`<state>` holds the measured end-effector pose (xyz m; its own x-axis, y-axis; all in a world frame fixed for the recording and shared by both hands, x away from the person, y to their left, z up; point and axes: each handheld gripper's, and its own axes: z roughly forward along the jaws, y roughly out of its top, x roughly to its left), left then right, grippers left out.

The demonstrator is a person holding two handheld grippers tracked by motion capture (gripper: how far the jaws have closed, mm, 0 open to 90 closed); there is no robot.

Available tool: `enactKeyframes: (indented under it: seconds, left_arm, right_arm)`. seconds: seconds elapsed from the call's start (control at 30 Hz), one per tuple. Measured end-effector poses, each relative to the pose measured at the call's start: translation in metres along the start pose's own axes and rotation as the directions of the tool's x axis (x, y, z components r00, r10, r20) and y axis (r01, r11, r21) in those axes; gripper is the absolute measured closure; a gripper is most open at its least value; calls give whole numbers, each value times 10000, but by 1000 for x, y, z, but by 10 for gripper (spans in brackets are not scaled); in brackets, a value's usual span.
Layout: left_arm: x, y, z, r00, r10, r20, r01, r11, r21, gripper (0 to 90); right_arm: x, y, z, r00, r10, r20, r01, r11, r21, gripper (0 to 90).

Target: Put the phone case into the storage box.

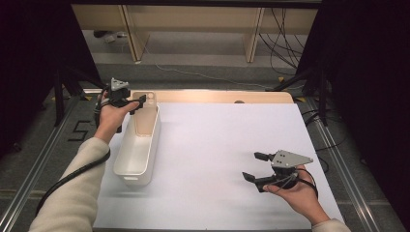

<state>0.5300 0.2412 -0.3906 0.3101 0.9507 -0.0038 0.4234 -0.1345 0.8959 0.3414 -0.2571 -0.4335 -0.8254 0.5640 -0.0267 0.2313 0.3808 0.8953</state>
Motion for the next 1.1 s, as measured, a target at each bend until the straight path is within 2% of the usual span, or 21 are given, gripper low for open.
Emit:
enactKeyframes:
  seconds: [0.3, 0.43, 0.6, 0.7, 0.73, 0.97, 1.1]
  left_arm:
    - [4, -2, -5, 9995, -274, -129, 273, 9996, -81, 386]
    - [5, -4, -9, 9993, -358, -67, 358, 9993, -100, 384]
    - [4, -6, -14, 9982, -541, 272, 544, 9984, -128, 289]
    - [2, -7, -18, 9985, -410, 365, 410, 9992, 23, 170]
    - [2, -7, -20, 9987, -345, 374, 346, 9994, -16, 156]
    - [-4, -8, -30, 9991, -127, 415, 135, 9997, -193, 152]
    - [-7, -9, -36, 9982, -69, 601, 88, 9995, -318, 151]
  right_arm:
    - [0, 0, 0, 10000, 9, 0, -9, 10000, 25, 201]
    - [0, 0, 0, 10000, 2, 11, -2, 10000, 21, 201]
    - [0, 0, 0, 10000, -8, 33, 8, 10000, 14, 201]
    - [0, 0, 0, 10000, -6, 38, 6, 10000, 15, 201]
    - [0, 0, 0, 10000, -3, 38, 3, 10000, 13, 201]
    - [0, 0, 0, 10000, -10, 44, 10, 10000, 4, 200]
    - [0, 0, -1, 10000, 0, 44, 0, 10000, 8, 200]
